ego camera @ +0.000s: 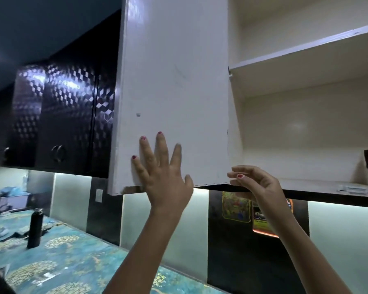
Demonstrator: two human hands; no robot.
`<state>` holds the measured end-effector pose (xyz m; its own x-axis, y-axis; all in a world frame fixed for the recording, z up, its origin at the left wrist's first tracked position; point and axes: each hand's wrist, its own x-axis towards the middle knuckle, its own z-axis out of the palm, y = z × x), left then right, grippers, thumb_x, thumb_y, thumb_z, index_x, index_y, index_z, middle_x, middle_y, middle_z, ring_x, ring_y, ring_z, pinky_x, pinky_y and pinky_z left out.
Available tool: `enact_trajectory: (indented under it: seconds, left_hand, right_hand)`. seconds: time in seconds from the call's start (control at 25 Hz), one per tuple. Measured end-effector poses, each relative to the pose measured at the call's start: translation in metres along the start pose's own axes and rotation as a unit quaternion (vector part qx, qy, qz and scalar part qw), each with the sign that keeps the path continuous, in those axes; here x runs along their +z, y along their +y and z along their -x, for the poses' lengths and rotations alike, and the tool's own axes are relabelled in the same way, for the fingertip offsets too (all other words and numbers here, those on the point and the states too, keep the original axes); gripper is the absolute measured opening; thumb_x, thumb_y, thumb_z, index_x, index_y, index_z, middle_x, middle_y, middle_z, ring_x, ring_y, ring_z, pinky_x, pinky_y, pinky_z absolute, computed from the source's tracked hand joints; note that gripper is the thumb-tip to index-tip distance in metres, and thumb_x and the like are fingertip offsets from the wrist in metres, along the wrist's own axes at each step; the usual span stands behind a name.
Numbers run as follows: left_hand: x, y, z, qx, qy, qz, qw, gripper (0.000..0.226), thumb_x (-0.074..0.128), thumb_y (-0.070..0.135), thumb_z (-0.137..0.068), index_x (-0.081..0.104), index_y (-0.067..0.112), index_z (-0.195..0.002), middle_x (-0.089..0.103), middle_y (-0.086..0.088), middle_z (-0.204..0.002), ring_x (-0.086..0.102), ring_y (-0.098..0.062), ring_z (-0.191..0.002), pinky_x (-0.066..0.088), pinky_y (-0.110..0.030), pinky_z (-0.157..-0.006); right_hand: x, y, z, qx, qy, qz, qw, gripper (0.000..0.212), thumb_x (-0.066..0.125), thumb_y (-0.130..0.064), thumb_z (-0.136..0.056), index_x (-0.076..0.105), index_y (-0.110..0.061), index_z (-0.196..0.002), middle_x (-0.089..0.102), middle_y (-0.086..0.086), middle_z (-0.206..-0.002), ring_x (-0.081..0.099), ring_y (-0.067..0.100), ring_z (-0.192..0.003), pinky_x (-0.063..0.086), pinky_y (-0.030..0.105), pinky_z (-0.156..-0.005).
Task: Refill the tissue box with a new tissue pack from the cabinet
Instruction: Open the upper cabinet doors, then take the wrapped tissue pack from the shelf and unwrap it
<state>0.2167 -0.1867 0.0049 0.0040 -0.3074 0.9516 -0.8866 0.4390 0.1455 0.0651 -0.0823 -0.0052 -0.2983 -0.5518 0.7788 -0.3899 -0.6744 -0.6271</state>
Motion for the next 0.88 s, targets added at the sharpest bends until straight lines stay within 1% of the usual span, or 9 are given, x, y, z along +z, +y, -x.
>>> enact_trajectory:
  seconds: [0.2,0.32,0.44,0.56,0.64,0.68,0.72,0.8,0.88]
  left_hand:
    - [0.028,-0.015,-0.016,-0.032,-0.020,0.014,0.999,0.075,0.061,0.050,-0.075,0.025,0.036,-0.139,0.007,-0.010,-0.157,-0.003,-0.044,-0.142,0.000,-0.063,-0.109]
    - [0.029,-0.009,-0.015,-0.050,0.000,0.037,0.998,0.072,0.068,0.039,-0.072,0.034,0.034,-0.135,0.011,-0.010,-0.157,-0.002,-0.043,-0.142,0.000,-0.063,-0.110]
    - [0.024,0.015,-0.013,-0.088,0.049,0.166,0.981,0.061,0.067,0.020,-0.071,0.046,0.025,-0.128,0.017,-0.013,-0.155,-0.002,-0.041,-0.142,0.006,-0.060,-0.113]
    - [0.021,0.076,0.002,-0.056,0.126,0.353,0.925,0.042,0.059,0.024,-0.073,0.057,0.016,-0.114,0.042,-0.014,-0.139,0.026,-0.032,-0.138,0.032,-0.048,-0.111]
    - [0.019,0.127,0.016,-0.039,0.063,0.520,0.851,0.036,0.056,0.023,-0.074,0.060,0.015,-0.109,0.050,-0.009,-0.130,0.041,-0.016,-0.124,0.039,-0.019,-0.104]
    - [0.020,0.155,0.023,-0.026,0.023,0.580,0.814,0.034,0.055,0.022,-0.074,0.060,0.016,-0.107,0.051,-0.007,-0.127,0.043,-0.009,-0.119,0.035,-0.004,-0.098]
    - [0.022,0.180,0.028,-0.012,-0.004,0.614,0.789,0.033,0.055,0.021,-0.075,0.061,0.017,-0.107,0.052,-0.005,-0.125,0.043,-0.006,-0.115,0.032,0.004,-0.092]
    - [0.029,0.226,0.036,0.017,-0.031,0.640,0.767,0.032,0.056,0.021,-0.074,0.061,0.018,-0.106,0.053,-0.003,-0.123,0.044,-0.005,-0.113,0.029,0.001,-0.090]
    - [0.034,0.265,0.041,0.031,-0.050,0.656,0.752,0.033,0.056,0.022,-0.073,0.061,0.019,-0.106,0.054,-0.001,-0.123,0.044,-0.005,-0.112,0.028,0.000,-0.089]
  right_hand:
    - [-0.002,0.009,-0.011,-0.015,-0.001,0.013,1.000,0.022,0.050,-0.008,-0.087,0.063,-0.025,-0.088,0.070,-0.003,-0.092,0.067,0.010,-0.083,0.056,0.020,-0.065]
    - [-0.003,0.014,-0.011,-0.019,-0.016,0.019,1.000,0.023,0.050,-0.005,-0.086,0.063,-0.024,-0.088,0.070,-0.003,-0.090,0.068,0.006,-0.081,0.056,0.018,-0.066]
    - [-0.021,0.014,-0.005,-0.035,-0.022,0.051,0.998,0.023,0.052,-0.003,-0.085,0.062,-0.023,-0.090,0.069,0.000,-0.091,0.068,0.005,-0.083,0.055,0.015,-0.070]
    - [-0.066,0.009,0.002,-0.050,0.013,0.143,0.988,0.023,0.056,-0.006,-0.084,0.062,-0.027,-0.089,0.070,0.001,-0.092,0.067,0.012,-0.087,0.055,0.020,-0.075]
    - [-0.107,0.009,0.007,-0.064,0.071,0.245,0.965,0.020,0.058,-0.008,-0.083,0.063,-0.027,-0.088,0.070,-0.002,-0.090,0.066,0.011,-0.085,0.055,0.020,-0.073]
    - [-0.131,0.007,0.009,-0.073,0.105,0.295,0.947,0.018,0.059,-0.008,-0.083,0.064,-0.025,-0.088,0.070,-0.004,-0.087,0.066,0.008,-0.081,0.053,0.018,-0.069]
    - [-0.154,0.004,0.010,-0.082,0.140,0.327,0.931,0.017,0.059,-0.007,-0.082,0.064,-0.023,-0.087,0.069,-0.005,-0.084,0.065,0.006,-0.077,0.052,0.014,-0.065]
    - [-0.202,-0.006,0.007,-0.095,0.216,0.366,0.900,0.016,0.059,-0.005,-0.081,0.064,-0.020,-0.085,0.066,-0.006,-0.078,0.062,0.000,-0.069,0.047,0.007,-0.059]
    - [-0.255,-0.014,-0.005,-0.094,0.287,0.443,0.844,0.012,0.058,-0.008,-0.080,0.064,-0.016,-0.086,0.066,0.001,-0.080,0.060,-0.001,-0.068,0.046,0.009,-0.062]
